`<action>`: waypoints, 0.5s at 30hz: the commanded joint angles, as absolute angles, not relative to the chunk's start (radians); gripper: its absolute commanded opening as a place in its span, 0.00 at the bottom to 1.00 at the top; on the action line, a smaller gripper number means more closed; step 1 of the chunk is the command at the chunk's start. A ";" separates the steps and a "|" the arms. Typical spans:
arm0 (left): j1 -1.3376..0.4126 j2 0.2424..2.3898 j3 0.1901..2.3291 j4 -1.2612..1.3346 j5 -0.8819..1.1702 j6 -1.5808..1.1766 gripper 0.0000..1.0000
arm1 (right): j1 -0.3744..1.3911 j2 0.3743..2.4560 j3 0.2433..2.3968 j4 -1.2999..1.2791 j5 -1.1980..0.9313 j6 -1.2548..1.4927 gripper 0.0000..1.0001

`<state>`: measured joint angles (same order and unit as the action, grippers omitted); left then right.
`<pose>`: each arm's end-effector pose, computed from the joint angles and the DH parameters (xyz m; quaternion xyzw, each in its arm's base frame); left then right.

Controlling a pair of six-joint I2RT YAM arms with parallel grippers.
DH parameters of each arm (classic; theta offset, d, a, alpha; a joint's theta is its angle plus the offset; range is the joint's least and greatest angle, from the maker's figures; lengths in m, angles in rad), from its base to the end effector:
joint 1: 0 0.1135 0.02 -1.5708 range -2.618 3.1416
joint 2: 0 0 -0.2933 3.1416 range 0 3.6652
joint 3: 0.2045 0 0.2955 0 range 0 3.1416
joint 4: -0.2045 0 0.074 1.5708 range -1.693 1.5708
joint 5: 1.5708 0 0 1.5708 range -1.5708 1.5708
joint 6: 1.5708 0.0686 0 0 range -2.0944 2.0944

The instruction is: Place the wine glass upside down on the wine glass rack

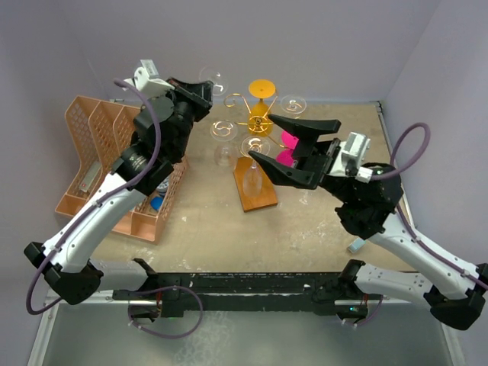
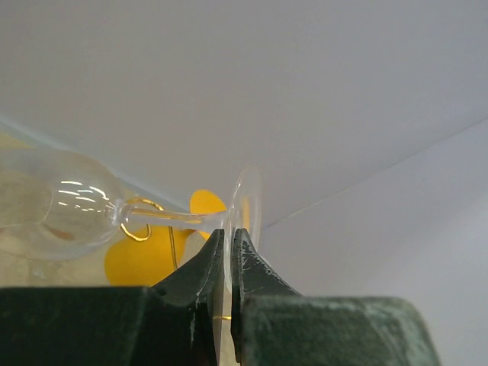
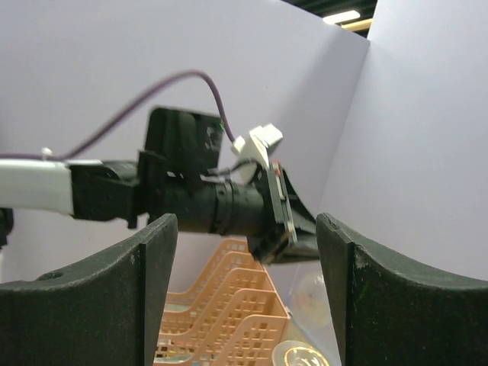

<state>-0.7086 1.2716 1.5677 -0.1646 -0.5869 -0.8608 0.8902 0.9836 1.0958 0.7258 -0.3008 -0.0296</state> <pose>0.2698 -0.1812 0.5528 -0.2649 0.6126 -0.3738 0.6441 0.1300 0.1928 0.5534 -0.2826 0.2553 0.4338 0.8165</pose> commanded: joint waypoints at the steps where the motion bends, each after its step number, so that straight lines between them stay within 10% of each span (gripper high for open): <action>1: -0.693 1.257 1.530 -0.101 -0.528 -0.985 0.00 | 0.892 0.922 1.095 0.745 -0.290 0.055 0.75; 15: -0.532 1.266 1.409 -0.094 -0.289 -1.268 0.00 | 0.892 0.829 1.134 0.724 -0.308 0.160 0.75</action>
